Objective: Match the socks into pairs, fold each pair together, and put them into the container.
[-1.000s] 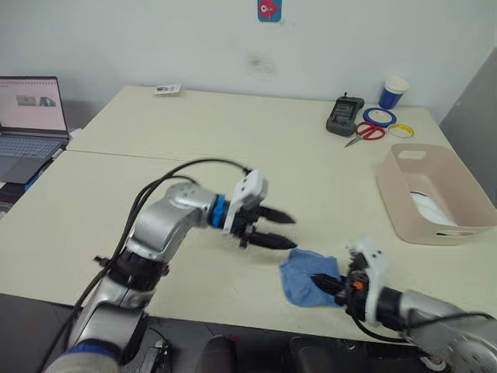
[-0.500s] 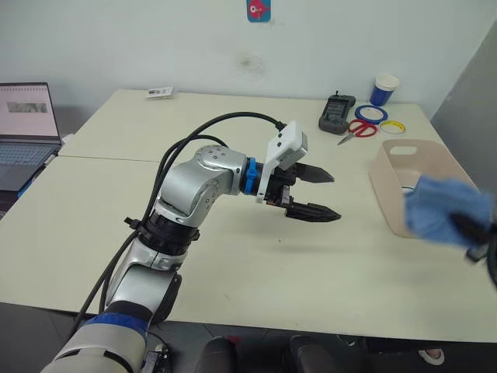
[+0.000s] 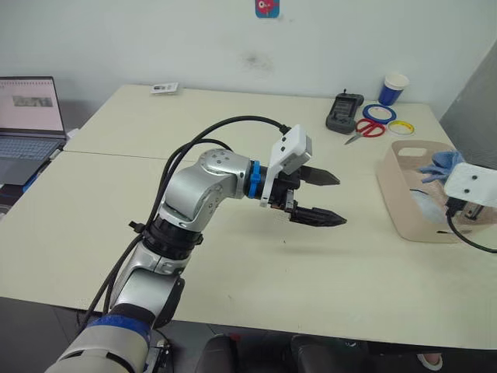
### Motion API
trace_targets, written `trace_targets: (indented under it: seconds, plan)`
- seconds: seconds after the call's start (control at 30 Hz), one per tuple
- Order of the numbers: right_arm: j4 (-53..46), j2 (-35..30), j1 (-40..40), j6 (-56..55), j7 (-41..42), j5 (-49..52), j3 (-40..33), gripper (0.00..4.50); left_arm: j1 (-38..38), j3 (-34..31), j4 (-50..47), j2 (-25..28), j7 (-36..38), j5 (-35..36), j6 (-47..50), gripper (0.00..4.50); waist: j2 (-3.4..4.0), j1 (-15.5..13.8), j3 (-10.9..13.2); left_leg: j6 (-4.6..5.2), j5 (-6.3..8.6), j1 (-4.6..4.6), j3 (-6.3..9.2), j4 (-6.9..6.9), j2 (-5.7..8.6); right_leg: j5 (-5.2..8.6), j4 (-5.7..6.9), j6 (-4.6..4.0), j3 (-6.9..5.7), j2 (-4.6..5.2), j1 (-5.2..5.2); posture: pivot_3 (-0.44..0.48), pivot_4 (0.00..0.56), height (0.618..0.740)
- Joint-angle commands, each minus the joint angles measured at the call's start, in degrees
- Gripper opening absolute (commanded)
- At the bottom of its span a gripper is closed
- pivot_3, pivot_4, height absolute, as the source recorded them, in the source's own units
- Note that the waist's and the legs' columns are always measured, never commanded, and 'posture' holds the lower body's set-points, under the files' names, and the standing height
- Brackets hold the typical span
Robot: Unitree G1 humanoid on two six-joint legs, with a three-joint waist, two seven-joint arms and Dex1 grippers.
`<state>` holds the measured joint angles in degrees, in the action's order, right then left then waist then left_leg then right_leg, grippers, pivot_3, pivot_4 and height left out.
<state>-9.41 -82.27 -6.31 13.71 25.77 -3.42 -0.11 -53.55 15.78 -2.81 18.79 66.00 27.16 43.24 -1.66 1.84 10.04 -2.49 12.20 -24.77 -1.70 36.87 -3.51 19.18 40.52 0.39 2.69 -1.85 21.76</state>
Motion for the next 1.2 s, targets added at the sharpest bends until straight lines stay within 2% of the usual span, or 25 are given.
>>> trace_targets:
  seconds: [0.03, 0.13, 0.33, 0.47, 0.57, 0.7, 0.8, 0.9, 1.03, 1.2]
  plan:
    - [3.62, 2.05, -4.60, -2.29, 5.03, -5.32, 3.98, 0.01, 0.25, -0.42, -2.57, -0.38, -0.78, 0.68, -0.94, 4.50, 0.05, -0.08, 0.01, 0.00, 0.00, 0.00, 0.02, 0.00, -0.01, 0.00, 0.01, 0.00, -0.02, 0.00, 0.00, 0.000, 0.150, 0.725]
    - [4.47, 3.10, -6.00, -2.70, 9.21, -6.09, 4.22, 0.01, 0.41, -0.37, -2.74, -0.45, -1.07, 0.69, -1.05, 4.50, 0.15, -0.16, 0.01, -0.01, 0.00, 0.00, 0.00, 0.00, -0.02, 0.00, 0.03, 0.00, -0.02, 0.01, 0.00, 0.000, 0.150, 0.725]
    - [3.78, 3.16, -8.94, 1.13, 18.60, -2.42, 0.75, 2.04, 0.84, -0.18, -3.25, -0.65, -1.76, 0.53, -1.40, 4.50, 0.18, -0.16, 0.01, -0.01, -0.01, 0.05, 0.01, 0.09, -0.02, 0.00, 0.25, -0.01, -0.02, 0.03, 0.00, 0.000, 0.150, 0.725]
    - [0.47, 1.95, -9.14, 7.74, 26.98, 4.03, -5.28, 3.40, 1.20, -0.14, -3.51, -0.55, -1.97, 0.47, -1.54, 4.50, 0.20, -0.08, 0.00, -0.01, -0.01, 0.10, 0.02, 0.10, -0.03, 0.00, 0.36, -0.01, -0.04, 0.02, -0.02, 0.000, 0.150, 0.725]
    - [-1.21, 0.95, -8.50, 11.14, 31.04, 6.49, -9.98, 3.40, 1.41, -0.19, -3.63, -0.35, -2.01, 0.41, -1.64, 4.50, 0.25, -0.09, 0.00, -0.01, -0.01, 0.11, 0.03, 0.10, -0.04, 0.00, 0.36, -0.01, -0.04, 0.02, -0.02, 0.000, 0.150, 0.725]
    - [-5.51, -0.19, -5.52, 19.30, 39.41, 11.42, -21.28, 3.40, 1.84, -0.24, -4.42, -0.04, -2.21, 0.62, -1.37, 4.50, 0.26, -0.20, 0.01, -0.01, -0.01, 0.10, 0.04, 0.10, -0.04, -0.01, 0.35, -0.01, -0.07, 0.03, -0.04, 0.000, 0.150, 0.725]
    - [-5.64, 0.67, -7.69, 22.84, 38.46, 12.86, -23.77, 3.40, 2.12, -0.17, -4.76, 0.15, -2.30, 0.70, -1.25, 4.50, 0.26, -0.11, 0.01, -0.01, -0.01, 0.11, 0.04, 0.11, -0.04, -0.01, 0.35, -0.01, -0.07, 0.03, -0.06, 0.000, 0.150, 0.725]
    - [-3.67, 2.20, -10.93, 23.01, 34.32, 11.92, -21.02, 3.40, 2.10, -0.07, -4.63, 0.17, -2.23, 0.65, -1.30, 4.50, 0.26, 0.02, 0.00, 0.00, 0.00, 0.19, 0.02, 0.12, -0.03, -0.01, 0.37, -0.01, -0.03, 0.04, -0.11, 0.000, 0.150, 0.725]
    - [1.65, 6.98, -14.05, 20.02, 28.37, 7.34, -12.25, 3.40, 1.91, 0.23, -4.16, -0.12, -2.19, 0.43, -1.69, 4.50, 0.23, 0.06, 0.02, 0.00, 0.00, 0.28, 0.03, 0.12, -0.03, -0.01, 0.35, -0.01, -0.02, 0.04, -0.20, 0.000, 0.150, 0.725]
    - [5.52, 10.25, -12.78, 17.60, 27.21, 4.44, -6.29, 3.40, 1.94, 0.19, -4.29, 0.02, -2.23, 0.43, -1.70, 4.50, 0.35, -0.10, 0.03, -0.01, -0.01, 0.28, -0.01, 0.11, 0.00, -0.01, 0.35, -0.01, 0.00, 0.04, -0.20, 0.000, 0.150, 0.725]
